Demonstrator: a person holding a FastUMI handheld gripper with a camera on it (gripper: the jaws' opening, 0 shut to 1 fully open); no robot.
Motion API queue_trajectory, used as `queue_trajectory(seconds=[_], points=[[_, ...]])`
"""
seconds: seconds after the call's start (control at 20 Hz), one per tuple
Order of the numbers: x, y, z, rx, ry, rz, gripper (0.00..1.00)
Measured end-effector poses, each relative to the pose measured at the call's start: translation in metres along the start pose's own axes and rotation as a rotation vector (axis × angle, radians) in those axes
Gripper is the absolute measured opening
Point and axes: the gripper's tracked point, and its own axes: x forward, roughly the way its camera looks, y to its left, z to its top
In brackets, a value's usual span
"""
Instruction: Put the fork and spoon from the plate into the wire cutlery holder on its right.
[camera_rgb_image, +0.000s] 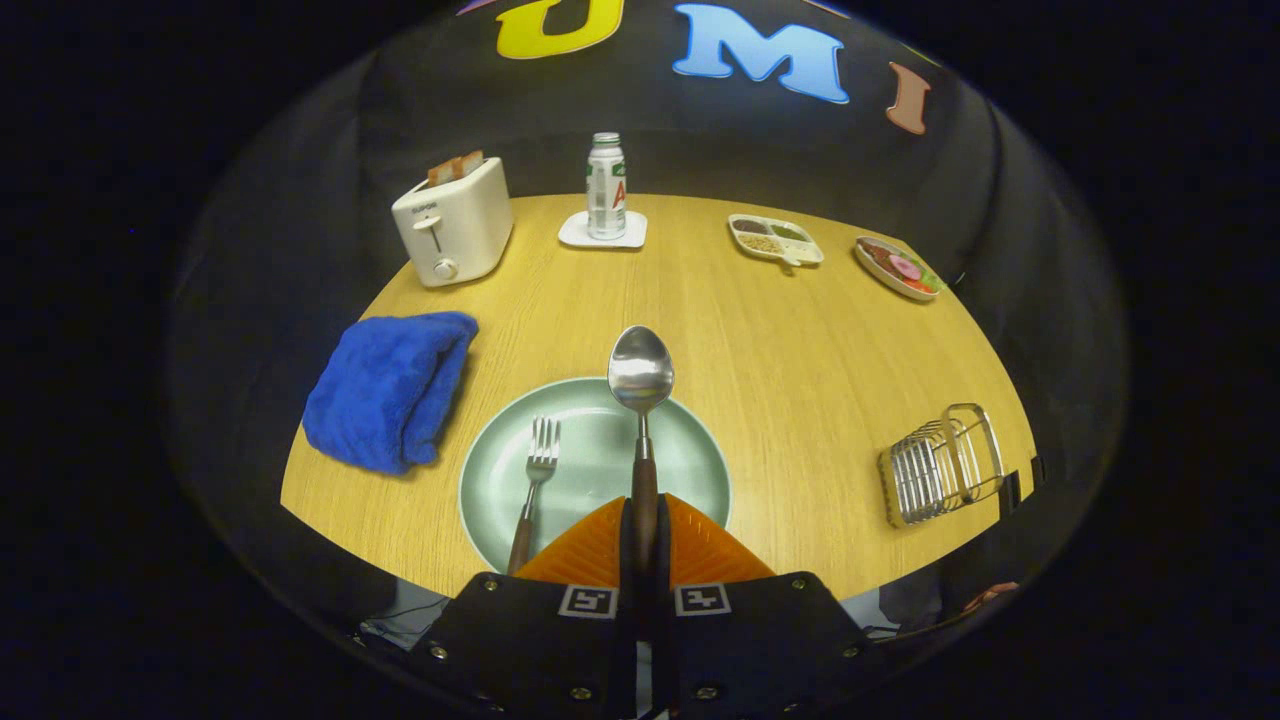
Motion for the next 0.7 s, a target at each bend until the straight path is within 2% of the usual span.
queue_trajectory(seconds=[0.35, 0.7], points=[[-0.024, -0.086, 0.019, 0.153, -0.030, -0.181, 0.07], [-0.039, -0.154, -0.004, 0.297, 0.022, -0.324, 0.07]])
